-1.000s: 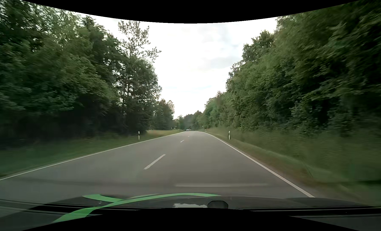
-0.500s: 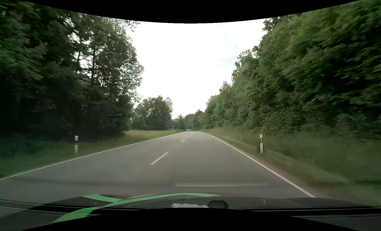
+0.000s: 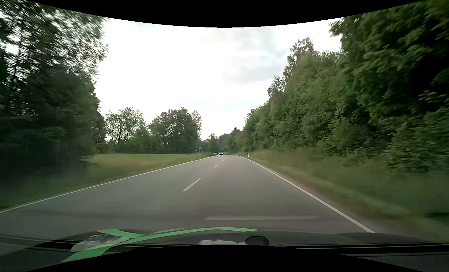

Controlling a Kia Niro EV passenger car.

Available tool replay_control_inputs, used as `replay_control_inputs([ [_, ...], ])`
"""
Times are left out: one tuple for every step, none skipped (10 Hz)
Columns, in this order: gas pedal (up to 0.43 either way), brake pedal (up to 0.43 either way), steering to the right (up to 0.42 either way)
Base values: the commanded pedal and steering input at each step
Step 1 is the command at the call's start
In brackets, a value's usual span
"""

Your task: Follow the waypoints while adhering to traffic rules and regulations

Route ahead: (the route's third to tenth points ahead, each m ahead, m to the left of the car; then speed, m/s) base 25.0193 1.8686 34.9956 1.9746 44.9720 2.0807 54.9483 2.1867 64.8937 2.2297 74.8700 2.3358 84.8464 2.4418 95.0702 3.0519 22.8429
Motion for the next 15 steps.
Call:
replay_control_inputs([
  [0.248, 0.000, -0.003],
  [0.248, 0.000, -0.003],
  [0.240, 0.000, -0.004],
  [0.240, 0.000, -0.004],
  [0.240, 0.000, -0.003],
  [0.240, 0.000, -0.004],
  [0.240, 0.000, -0.004],
  [0.240, 0.000, -0.004],
  [0.240, 0.000, -0.004],
  [0.228, 0.000, -0.003],
  [0.228, 0.000, -0.003],
  [0.228, 0.000, -0.003],
  [0.220, 0.000, -0.004],
  [0.209, 0.000, -0.004],
  [0.209, 0.000, -0.004],
])
